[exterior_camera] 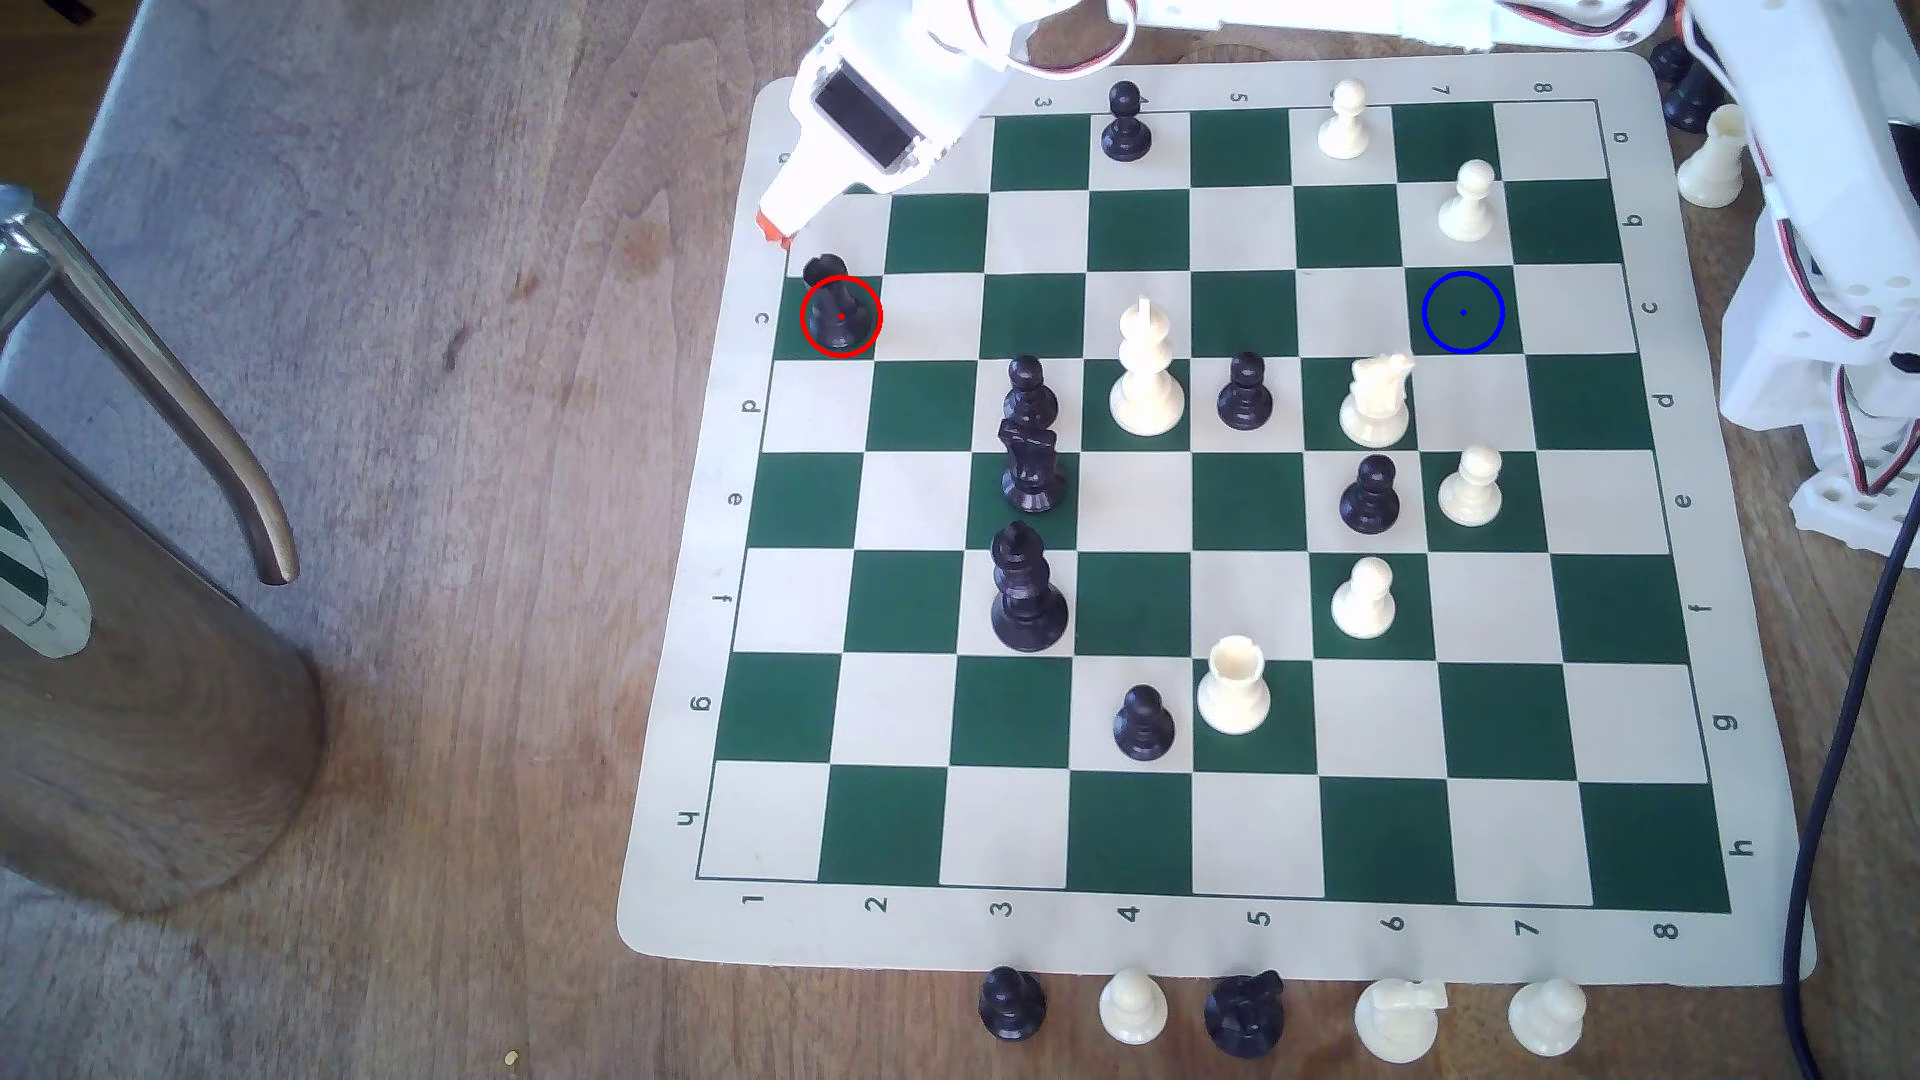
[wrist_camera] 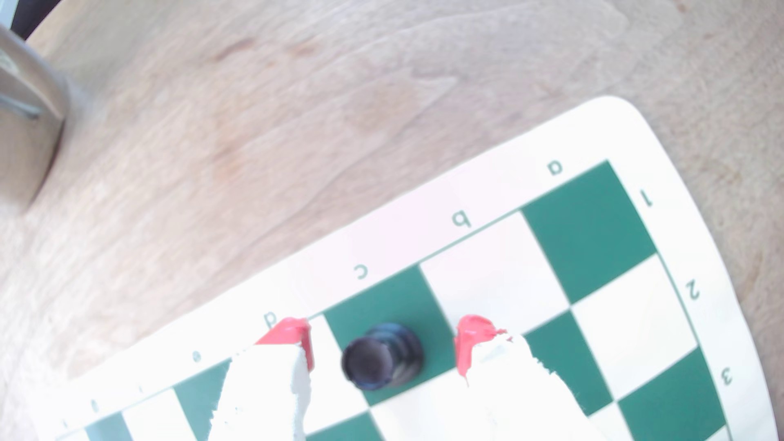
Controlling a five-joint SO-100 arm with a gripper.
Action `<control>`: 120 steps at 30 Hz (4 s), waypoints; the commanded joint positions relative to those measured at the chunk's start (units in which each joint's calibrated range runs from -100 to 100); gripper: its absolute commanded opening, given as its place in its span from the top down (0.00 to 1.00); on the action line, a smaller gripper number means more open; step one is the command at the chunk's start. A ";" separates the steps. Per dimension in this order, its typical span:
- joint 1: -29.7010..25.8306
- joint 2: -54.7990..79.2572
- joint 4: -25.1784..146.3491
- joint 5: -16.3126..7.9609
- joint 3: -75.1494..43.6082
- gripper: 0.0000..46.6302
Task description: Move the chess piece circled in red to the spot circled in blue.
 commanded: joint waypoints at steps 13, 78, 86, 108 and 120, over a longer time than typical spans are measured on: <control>-1.79 4.17 -0.80 0.24 -9.65 0.61; -3.36 -22.65 11.32 0.78 0.50 1.00; -2.10 -46.34 4.52 0.68 33.95 1.00; 6.73 -80.89 1.00 2.93 80.10 1.00; 8.85 -94.47 2.23 3.76 100.23 1.00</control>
